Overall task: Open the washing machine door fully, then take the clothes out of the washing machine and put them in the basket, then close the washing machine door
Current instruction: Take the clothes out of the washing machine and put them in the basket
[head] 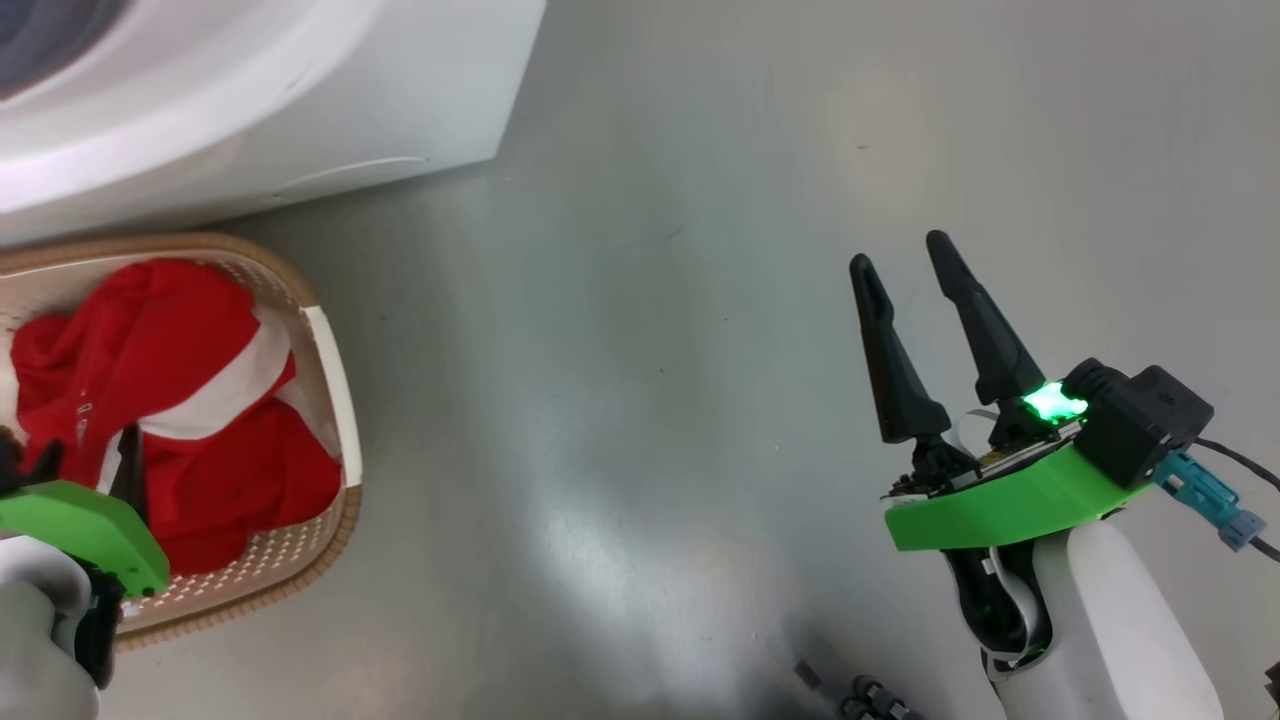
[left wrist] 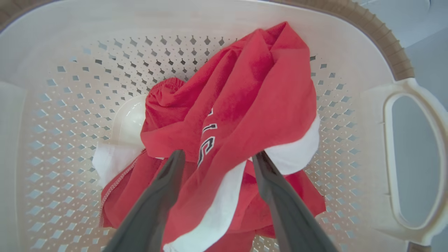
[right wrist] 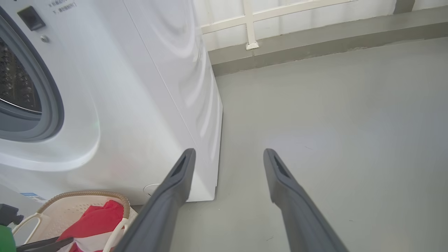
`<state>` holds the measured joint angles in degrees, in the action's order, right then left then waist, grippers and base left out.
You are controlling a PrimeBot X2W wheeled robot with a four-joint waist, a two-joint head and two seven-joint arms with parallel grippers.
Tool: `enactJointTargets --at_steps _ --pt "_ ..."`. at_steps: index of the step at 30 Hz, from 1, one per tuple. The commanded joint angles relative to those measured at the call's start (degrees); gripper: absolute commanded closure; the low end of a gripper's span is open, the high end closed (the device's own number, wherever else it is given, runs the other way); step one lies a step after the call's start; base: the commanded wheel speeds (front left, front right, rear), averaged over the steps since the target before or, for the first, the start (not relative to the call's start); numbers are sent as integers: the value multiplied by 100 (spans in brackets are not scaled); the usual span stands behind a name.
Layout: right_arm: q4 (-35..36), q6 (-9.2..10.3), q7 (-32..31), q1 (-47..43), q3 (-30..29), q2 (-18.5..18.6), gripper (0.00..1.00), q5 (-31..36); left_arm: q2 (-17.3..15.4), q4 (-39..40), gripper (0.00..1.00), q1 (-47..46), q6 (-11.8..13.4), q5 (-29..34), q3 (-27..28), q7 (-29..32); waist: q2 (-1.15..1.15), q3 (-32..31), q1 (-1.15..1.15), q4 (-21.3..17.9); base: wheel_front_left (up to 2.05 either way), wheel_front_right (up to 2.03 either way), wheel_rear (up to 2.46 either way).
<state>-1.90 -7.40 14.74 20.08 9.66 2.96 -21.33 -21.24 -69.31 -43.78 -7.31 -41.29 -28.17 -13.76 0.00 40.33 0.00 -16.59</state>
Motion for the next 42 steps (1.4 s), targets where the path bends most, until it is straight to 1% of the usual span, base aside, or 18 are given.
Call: enactJointTargets --at_steps 1,10,12,13,15,19,22,28,29,30,31,36,37,38,39,42 --pt "100 -9 26 -66 55 -8 0 8 -240 22 0 27 -17 -57 90 -68 0 -60 0 51 0 0 0" --pt "-76 -9 26 -99 -58 -8 0 155 -161 168 0 284 -18 -623 145 -119 0 -574 0 302 0 0 0" --pt "-165 -9 26 -138 -92 -8 0 236 -162 356 0 431 -18 -674 235 -121 0 -825 0 417 0 0 0" --pt "-165 -9 26 -138 -92 -8 0 236 -162 356 0 431 -18 -674 235 -121 0 -825 0 417 0 0 0" --pt "-250 -9 26 -197 -119 -8 0 320 -170 641 0 610 -18 -585 405 -122 0 -1099 0 529 0 0 0" --pt "-380 -9 26 -322 -150 -8 0 429 -148 1107 0 911 -18 -273 800 -123 0 -1492 0 677 0 0 0" --pt "-473 -9 26 -443 -183 -8 0 505 -57 1464 0 1159 -18 74 1159 -123 0 -1780 0 792 0 0 0" --pt "-597 -9 26 -691 -218 28 0 621 234 2200 0 1607 -18 866 1878 -123 0 -2272 0 1004 0 0 0" --pt "-597 -9 26 -691 -218 28 0 621 234 2200 0 1607 -18 866 1878 -123 0 -2272 0 1004 0 0 0" --pt "-618 -9 26 -756 -218 75 0 604 345 2463 0 1764 -18 1090 2088 -123 0 -2419 0 1045 0 0 0" --pt "-628 -9 26 -787 -212 104 0 595 401 2594 0 1839 -18 1183 2193 -123 0 -2485 0 1064 0 0 0" --pt "-654 -9 26 -915 -197 231 0 529 619 3231 0 2179 -18 1555 2557 -123 0 -2768 0 1128 0 0 0" --pt "-654 -9 26 -915 -197 231 0 529 619 3231 0 2179 -18 1555 2557 -123 0 -2768 0 1128 0 0 0" --pt "-657 -9 26 -972 -202 271 0 501 686 3471 0 2325 -18 1677 2652 -123 0 -2877 0 1141 0 0 0" --pt "-657 -9 26 -972 -202 271 0 501 686 3471 0 2325 -18 1677 2652 -123 0 -2877 0 1141 0 0 0" --pt "-671 -9 26 -1063 -200 322 0 460 767 3815 0 2557 -18 1824 2782 -123 0 -3030 0 1147 0 0 0"
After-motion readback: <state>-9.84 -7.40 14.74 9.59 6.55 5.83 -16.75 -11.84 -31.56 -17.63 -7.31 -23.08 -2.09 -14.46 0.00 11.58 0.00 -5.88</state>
